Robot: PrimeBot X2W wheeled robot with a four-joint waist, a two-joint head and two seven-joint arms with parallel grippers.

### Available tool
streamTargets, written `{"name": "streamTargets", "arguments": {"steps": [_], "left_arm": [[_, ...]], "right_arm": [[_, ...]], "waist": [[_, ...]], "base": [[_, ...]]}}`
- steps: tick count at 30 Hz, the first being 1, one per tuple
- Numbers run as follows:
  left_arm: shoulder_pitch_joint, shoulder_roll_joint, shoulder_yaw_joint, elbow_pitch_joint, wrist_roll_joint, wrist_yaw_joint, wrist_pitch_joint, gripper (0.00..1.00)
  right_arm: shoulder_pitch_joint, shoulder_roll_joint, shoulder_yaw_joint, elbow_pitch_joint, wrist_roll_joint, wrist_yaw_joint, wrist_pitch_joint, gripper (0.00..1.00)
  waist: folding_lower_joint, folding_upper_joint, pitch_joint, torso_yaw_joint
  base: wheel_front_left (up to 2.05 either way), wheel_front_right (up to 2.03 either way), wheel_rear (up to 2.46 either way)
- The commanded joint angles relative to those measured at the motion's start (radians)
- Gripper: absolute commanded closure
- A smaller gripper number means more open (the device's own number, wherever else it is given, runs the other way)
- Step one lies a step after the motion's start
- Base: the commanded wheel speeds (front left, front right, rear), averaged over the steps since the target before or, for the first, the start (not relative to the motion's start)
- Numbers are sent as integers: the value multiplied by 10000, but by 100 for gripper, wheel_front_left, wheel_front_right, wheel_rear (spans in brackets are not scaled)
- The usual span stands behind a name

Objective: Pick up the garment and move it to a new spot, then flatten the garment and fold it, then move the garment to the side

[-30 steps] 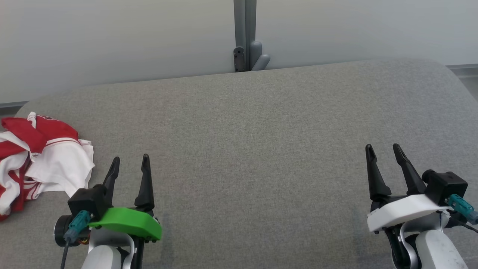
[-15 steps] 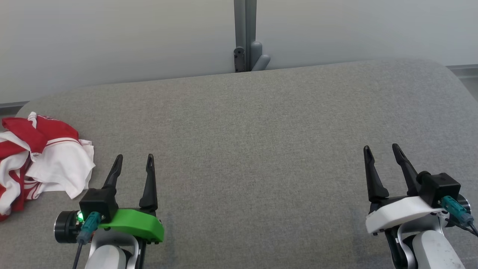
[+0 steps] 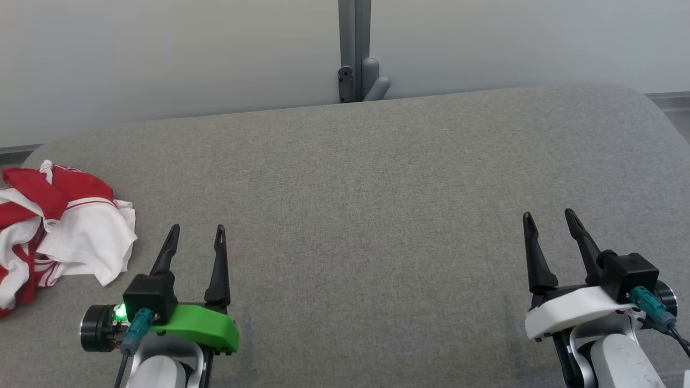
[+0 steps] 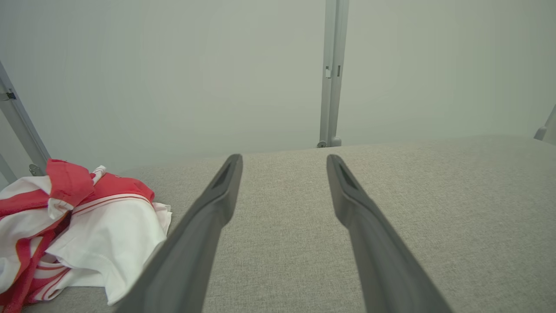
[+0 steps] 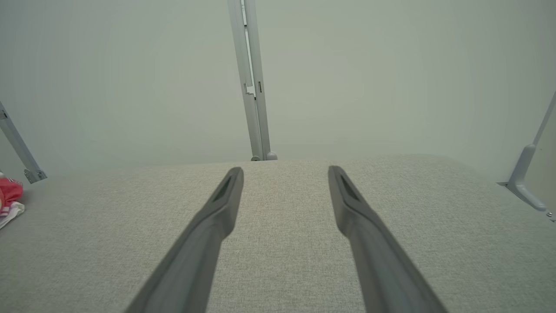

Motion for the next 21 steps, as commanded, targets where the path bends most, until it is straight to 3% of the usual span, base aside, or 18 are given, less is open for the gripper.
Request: {"name": "streamTargets", "arguments": {"steps": [1,21], "left_arm": [[46,-5,10,-13,59,28,-76,0],[140,-101,12,162,56,209,-197,0]], "right_arm": [[-127,-9,0,0,-200,3,-89,0],[-87,51,-18,120,-312,2,-207,0]], "waist": [[0,-1,2,0],[0,-1,68,18]], "base": [[0,0,0],[0,0,0]]}}
